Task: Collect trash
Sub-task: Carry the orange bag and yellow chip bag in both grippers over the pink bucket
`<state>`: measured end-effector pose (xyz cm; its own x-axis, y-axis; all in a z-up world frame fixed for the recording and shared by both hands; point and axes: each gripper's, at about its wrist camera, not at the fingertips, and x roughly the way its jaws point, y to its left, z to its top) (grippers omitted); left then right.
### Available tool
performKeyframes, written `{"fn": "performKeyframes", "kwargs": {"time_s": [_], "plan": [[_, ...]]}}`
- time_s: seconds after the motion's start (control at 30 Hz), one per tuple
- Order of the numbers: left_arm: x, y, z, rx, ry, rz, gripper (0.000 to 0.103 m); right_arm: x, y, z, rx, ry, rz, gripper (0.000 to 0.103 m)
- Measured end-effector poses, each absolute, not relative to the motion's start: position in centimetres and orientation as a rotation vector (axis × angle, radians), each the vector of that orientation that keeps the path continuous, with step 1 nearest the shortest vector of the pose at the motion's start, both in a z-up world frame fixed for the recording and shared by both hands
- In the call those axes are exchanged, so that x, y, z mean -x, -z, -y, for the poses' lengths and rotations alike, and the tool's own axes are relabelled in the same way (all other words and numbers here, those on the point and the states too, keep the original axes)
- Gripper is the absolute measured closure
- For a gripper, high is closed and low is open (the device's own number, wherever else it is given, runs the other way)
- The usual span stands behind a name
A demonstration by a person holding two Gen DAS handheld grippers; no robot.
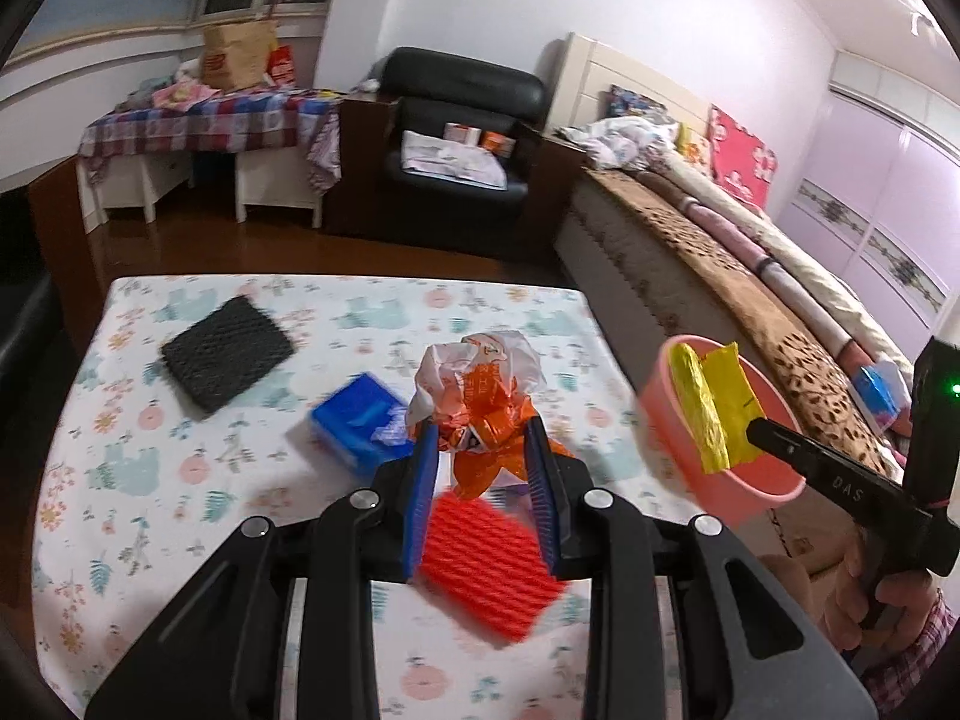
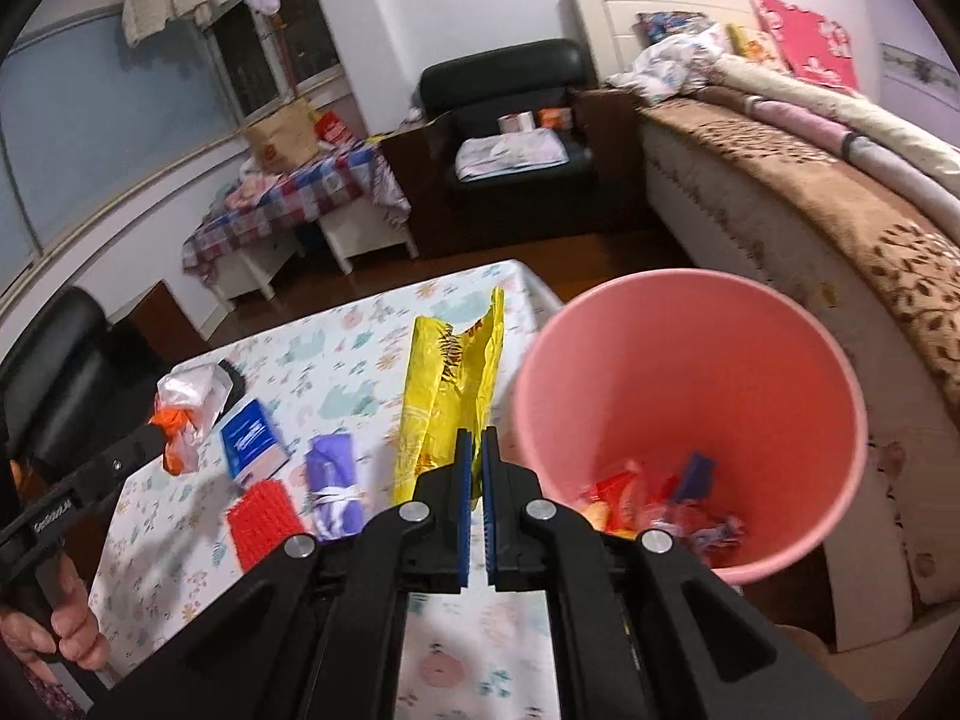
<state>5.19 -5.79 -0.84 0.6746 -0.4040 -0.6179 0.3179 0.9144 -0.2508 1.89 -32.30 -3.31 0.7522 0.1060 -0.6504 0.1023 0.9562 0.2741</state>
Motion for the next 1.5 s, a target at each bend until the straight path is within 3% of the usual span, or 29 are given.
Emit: {"fn": "performKeyframes", "kwargs": {"time_s": [0.7,1.5], "plan": [[-4.1,-0.6,18.7,-0.033,0.613,-0.7,0.074,1.1,4.7,40.7,-0.429,0.189,-0.719,0.1],[-5.2,3.1,27.0,-0.159,0.709,-0.786,0.074,1.3,6.6,44.1,-0.483,0.229,-0.731,0.1]]}}
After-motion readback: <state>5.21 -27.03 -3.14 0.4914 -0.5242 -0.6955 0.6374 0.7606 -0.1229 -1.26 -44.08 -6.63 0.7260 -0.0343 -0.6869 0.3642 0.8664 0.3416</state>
